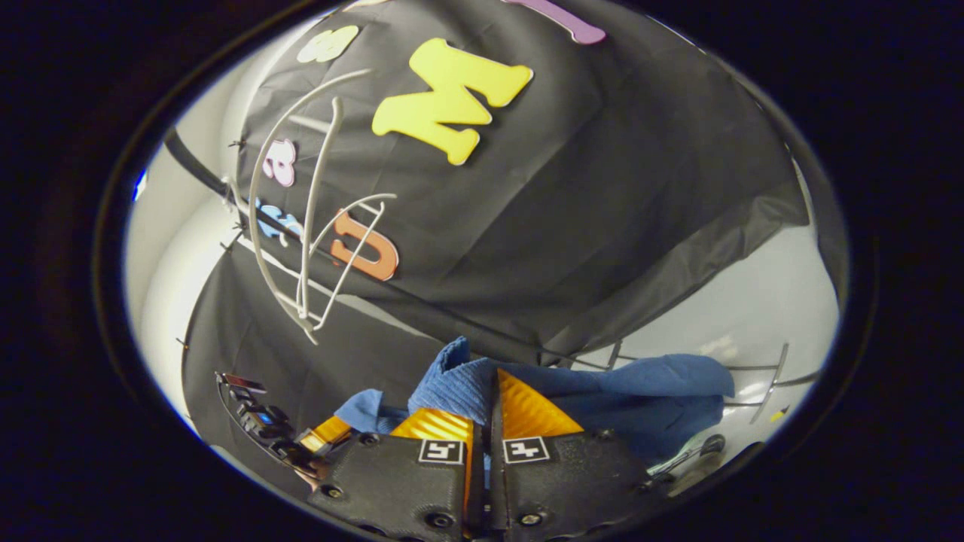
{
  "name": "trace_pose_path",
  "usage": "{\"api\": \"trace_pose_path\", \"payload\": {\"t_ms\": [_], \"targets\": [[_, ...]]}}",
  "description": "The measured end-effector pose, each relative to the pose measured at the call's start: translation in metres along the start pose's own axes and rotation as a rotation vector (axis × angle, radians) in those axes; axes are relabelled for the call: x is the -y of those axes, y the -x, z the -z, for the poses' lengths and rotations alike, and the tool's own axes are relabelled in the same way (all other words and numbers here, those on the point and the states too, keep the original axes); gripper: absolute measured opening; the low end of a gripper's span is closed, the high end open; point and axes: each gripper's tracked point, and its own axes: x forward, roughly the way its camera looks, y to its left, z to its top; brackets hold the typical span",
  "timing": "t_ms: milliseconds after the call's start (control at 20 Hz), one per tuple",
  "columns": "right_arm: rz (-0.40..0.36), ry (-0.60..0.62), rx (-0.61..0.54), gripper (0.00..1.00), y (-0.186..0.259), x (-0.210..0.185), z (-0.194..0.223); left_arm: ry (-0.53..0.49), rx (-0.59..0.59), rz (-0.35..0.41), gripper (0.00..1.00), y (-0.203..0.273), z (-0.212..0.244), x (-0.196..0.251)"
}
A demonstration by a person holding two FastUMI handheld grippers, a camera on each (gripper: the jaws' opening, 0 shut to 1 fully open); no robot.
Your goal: Grasp the clothes on the hanger with both hands and then place them into the laundry hamper below.
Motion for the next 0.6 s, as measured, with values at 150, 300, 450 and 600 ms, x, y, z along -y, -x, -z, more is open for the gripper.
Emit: {"api": "trace_pose_path", "payload": {"t_ms": [150,300,450,600], "targets": [[-0.044,-0.063,-0.050,0.06,-0.012,-0.009,0.028,0.027,-0.015,0.024,0.01,-0.006,0.016,0.013],[-0.049,-0.115,-0.087,0.06,-0.023,-0.012,0.041,0.051,-0.035,0.051,0.01,-0.008,0.030,0.026],[-0.095,-0.143,-0.107,0.05,-0.034,-0.033,0.047,0.046,-0.043,0.091,0.06,-0.015,0.034,0.048],[-0.130,-0.173,-0.123,0.05,-0.034,-0.046,0.048,0.045,-0.038,0.139,0.06,-0.014,0.028,0.071]]}}
